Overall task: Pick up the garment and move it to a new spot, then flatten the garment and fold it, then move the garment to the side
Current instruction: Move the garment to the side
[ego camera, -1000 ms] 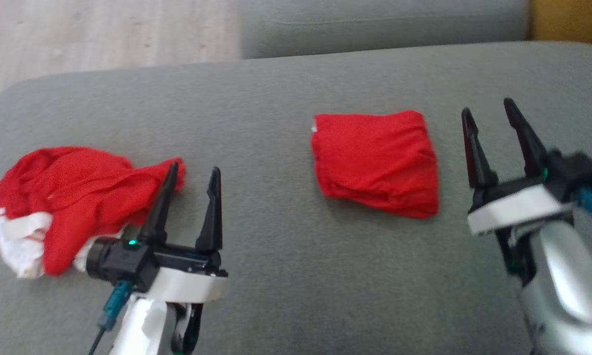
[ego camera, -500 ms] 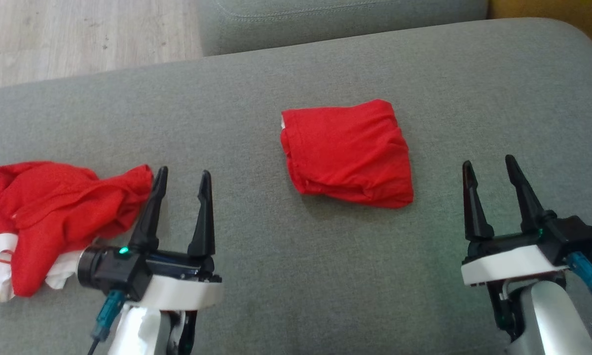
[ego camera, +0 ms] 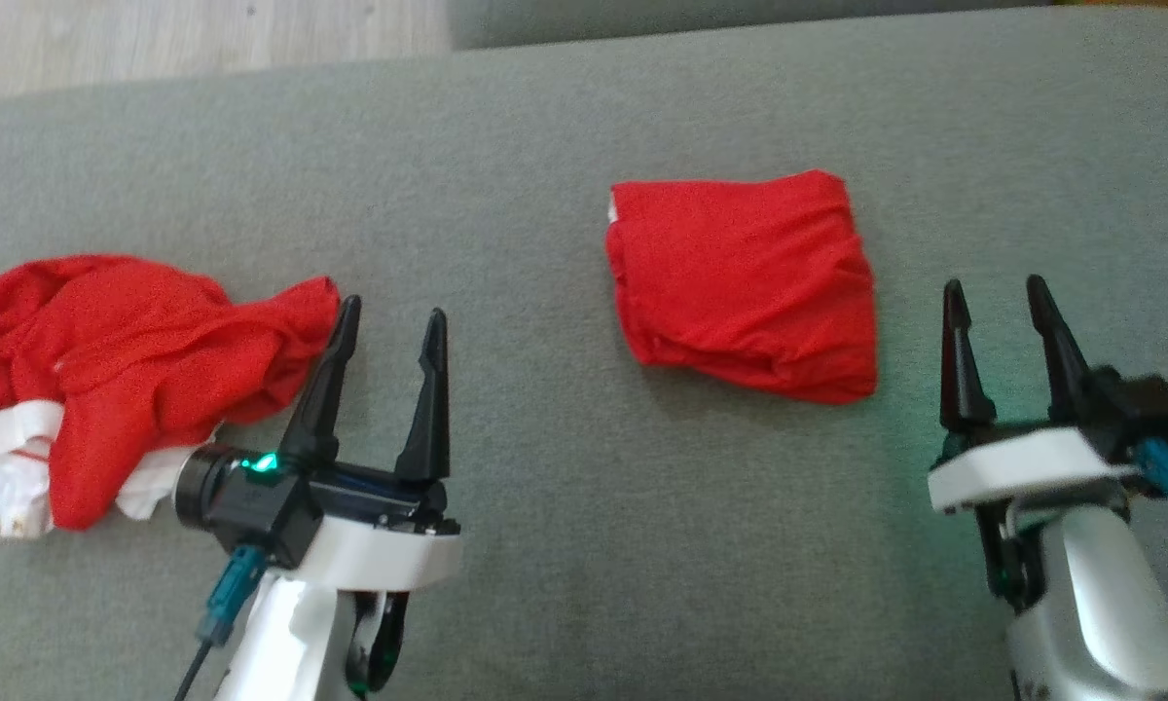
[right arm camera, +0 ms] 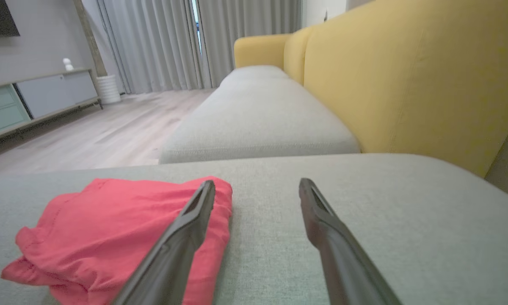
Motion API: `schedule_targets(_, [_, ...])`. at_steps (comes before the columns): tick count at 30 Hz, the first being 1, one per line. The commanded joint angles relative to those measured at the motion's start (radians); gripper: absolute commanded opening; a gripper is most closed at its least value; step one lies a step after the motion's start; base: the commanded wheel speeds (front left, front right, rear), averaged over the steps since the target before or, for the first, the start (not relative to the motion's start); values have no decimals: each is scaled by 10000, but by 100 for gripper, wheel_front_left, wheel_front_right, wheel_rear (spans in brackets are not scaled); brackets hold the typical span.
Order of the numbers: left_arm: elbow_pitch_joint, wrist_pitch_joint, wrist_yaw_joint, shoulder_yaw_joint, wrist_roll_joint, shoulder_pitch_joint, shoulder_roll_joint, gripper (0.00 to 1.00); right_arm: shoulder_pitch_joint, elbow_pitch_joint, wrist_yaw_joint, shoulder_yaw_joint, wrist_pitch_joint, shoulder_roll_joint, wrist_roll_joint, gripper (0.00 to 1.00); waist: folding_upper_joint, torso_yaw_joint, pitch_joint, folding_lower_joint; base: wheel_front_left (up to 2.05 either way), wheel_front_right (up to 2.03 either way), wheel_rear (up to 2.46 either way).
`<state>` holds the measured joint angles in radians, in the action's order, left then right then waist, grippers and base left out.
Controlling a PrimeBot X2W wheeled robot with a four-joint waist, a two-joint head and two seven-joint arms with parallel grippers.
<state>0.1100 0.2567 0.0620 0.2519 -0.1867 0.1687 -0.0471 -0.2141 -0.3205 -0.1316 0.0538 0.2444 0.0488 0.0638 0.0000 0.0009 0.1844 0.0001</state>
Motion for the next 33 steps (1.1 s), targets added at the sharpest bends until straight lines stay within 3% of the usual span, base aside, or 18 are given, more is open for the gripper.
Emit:
schedule_targets(1, [-311, 51, 36, -230, -55, 413, -32, 100, -610, 1, 9, -221, -119, 16, 126, 100, 0, 277, 333, -1, 0, 0, 0])
schedule_targets(14, [-137, 51, 71, 212, -251, 952, -32, 100, -2551, -3344, 9, -1021, -1731, 15, 1990, 100, 0, 1103, 1333, -1, 0, 0, 0])
schedule_targets(19, [-113, 51, 31, 350, -324, 1017, -32, 100, -2935, -4326, 9, -1465, -1764, 15, 1921, 100, 0, 1222, 1437, -1, 0, 0, 0])
schedule_targets(20, [-106, 51, 18, 360, -337, 1032, -32, 100, -2999, -4459, 9, -1522, -1715, 15, 1886, 89, 0, 1223, 1441, -1, 0, 0, 0])
schedule_targets(21, [-98, 51, 5, 360, -338, 1045, -32, 100, -3058, -4575, 9, -1567, -1638, 15, 1826, 33, 0, 1209, 1438, -1, 0, 0, 0])
schedule_targets(22, [-89, 51, -8, 347, -325, 1054, -32, 100, -3128, -4667, 9, -1593, -1529, 15, 1720, 0, 0, 1176, 1425, -1, 0, 0, 0])
schedule_targets(30, [-131, 51, 8, 250, -167, 1044, -32, 100, -3570, -4916, 9, -1599, -808, 139, 557, 0, 0, 618, 1216, -1, 0, 0, 0])
schedule_targets(33, [-187, 51, 55, 283, -102, 1076, -32, 100, -3694, -4786, 9, -1769, -785, 529, 26, 0, 0, 315, 1123, -1, 0, 0, 0])
